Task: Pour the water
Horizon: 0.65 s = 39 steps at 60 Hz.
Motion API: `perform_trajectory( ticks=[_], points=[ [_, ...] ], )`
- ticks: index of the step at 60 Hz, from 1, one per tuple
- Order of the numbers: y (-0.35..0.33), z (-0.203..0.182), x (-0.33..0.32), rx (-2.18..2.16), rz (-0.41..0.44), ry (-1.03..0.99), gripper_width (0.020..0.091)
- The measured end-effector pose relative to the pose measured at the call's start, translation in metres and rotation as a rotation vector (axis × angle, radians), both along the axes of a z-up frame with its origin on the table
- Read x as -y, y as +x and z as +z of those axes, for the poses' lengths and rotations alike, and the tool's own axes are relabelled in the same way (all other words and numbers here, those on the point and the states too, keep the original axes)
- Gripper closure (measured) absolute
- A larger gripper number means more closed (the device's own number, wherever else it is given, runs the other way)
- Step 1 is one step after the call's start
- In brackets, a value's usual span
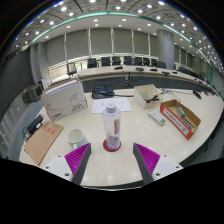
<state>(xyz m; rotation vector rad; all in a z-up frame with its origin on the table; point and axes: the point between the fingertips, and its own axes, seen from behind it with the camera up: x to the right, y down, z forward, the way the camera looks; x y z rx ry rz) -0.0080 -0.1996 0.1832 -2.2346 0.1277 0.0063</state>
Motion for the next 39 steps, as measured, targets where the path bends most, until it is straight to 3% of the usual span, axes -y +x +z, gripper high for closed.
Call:
perform_trajectory(
  ticks=[18,39],
  points=[
    [-0.018,0.048,0.071,0.113,-0.017,-0.007,0.0245],
    [-0.036,0.050,0.084,0.147,0.001,-0.012,0.0244]
  ],
)
